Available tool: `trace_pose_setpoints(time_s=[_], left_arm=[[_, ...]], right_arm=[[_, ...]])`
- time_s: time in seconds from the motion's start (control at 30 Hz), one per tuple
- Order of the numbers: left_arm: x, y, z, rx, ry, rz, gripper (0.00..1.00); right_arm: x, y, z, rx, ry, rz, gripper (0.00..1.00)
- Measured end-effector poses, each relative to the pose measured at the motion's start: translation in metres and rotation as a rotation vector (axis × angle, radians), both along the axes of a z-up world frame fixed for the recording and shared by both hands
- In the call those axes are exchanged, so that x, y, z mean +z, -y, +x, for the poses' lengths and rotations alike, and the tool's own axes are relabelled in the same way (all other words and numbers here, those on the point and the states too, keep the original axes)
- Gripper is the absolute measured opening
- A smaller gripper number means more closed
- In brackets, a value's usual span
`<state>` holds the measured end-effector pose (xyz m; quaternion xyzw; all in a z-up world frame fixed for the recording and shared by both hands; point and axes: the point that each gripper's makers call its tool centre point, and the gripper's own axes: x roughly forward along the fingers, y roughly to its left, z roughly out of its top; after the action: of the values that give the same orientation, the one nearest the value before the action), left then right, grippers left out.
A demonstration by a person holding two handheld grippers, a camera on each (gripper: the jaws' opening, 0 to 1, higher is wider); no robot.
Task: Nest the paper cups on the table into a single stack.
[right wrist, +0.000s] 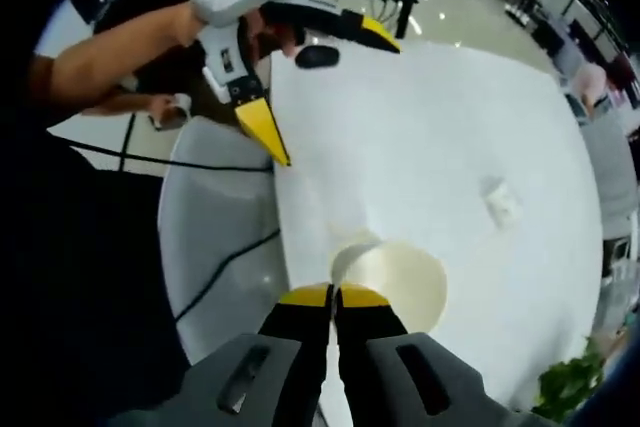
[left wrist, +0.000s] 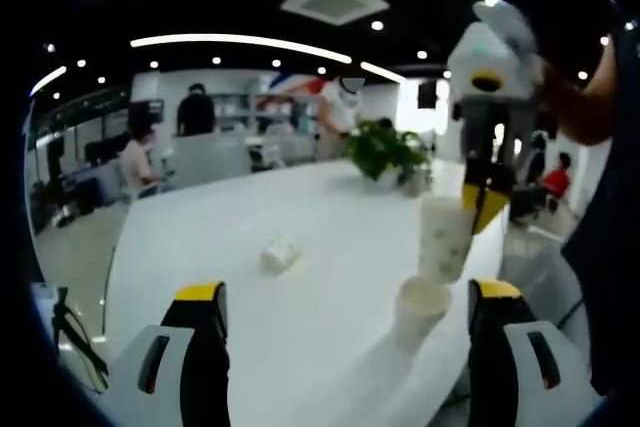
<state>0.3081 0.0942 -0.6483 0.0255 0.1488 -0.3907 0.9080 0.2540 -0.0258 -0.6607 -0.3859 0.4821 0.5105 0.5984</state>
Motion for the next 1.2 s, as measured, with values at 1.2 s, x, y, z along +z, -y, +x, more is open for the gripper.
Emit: trace_pose_setpoints(time_s=[1.2], left_arm=[[-0.008,0.003,0.003,0.004,-0.016,-0.010,0.98]], right_arm=[[-0.061,-0.002,0.004,-0.068,-0.041,-0.011,0.00]])
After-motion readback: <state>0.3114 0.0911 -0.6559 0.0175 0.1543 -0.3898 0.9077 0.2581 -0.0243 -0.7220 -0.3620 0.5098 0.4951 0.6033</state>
